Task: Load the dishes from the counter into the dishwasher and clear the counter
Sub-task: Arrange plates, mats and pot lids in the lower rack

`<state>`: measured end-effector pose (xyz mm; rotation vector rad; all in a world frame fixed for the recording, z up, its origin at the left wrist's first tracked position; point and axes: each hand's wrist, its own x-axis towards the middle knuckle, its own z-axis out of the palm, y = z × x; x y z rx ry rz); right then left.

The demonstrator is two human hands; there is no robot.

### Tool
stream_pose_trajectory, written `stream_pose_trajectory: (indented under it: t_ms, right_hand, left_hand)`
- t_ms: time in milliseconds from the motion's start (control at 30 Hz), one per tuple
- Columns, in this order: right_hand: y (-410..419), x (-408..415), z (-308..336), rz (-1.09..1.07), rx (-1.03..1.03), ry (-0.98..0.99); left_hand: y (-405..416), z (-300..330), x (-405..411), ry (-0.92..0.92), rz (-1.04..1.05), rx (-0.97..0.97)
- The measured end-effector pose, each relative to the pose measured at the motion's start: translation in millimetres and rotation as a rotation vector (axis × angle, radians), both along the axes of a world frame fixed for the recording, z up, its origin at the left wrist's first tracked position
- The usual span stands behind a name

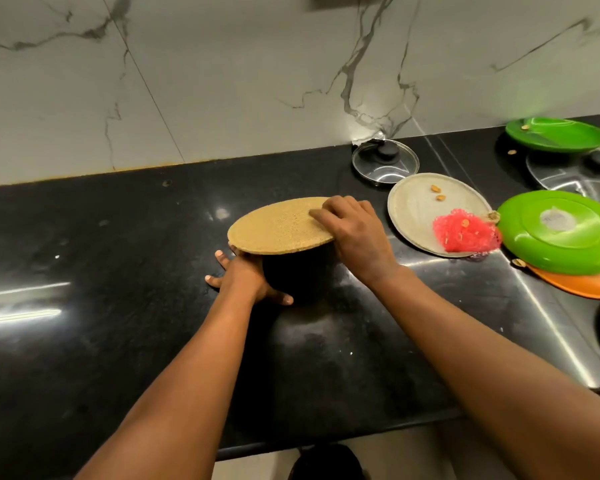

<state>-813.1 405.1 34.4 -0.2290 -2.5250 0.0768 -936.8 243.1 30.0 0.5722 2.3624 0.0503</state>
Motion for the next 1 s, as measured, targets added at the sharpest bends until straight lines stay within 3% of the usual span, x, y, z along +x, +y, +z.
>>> stream_pose_trajectory:
  t_ms: [300,400,567,767,1000]
  right_hand:
    - [-49.3,72.3,5.7,-0.198,-0.457,0.234]
    - [-79.6,108.2,6.1,-0.293,-0.480,0.309]
    - [-147.8,179.0,1.1,-0.432,-0.416,0.393]
    - [-258.7,239.5,-22.7,-0.594,-0.386,0.477]
    - [-378.4,322.3,-49.3,-0.853,-0.496,0.398]
  left_hand:
    - [2.3,-2.8,-0.7,0.091,-0.044,0.022]
    - [2.7,-6.8,-8.0,0.125,-0.103,-0.024]
    - [-12.5,1.0,25.5,0.238,-0.140,0.088]
    - [-64.5,-25.8,124.3,0.579,-0.492,0.462]
    - [-139.5,-55.2,247.6,0.584,-0.839,0.902]
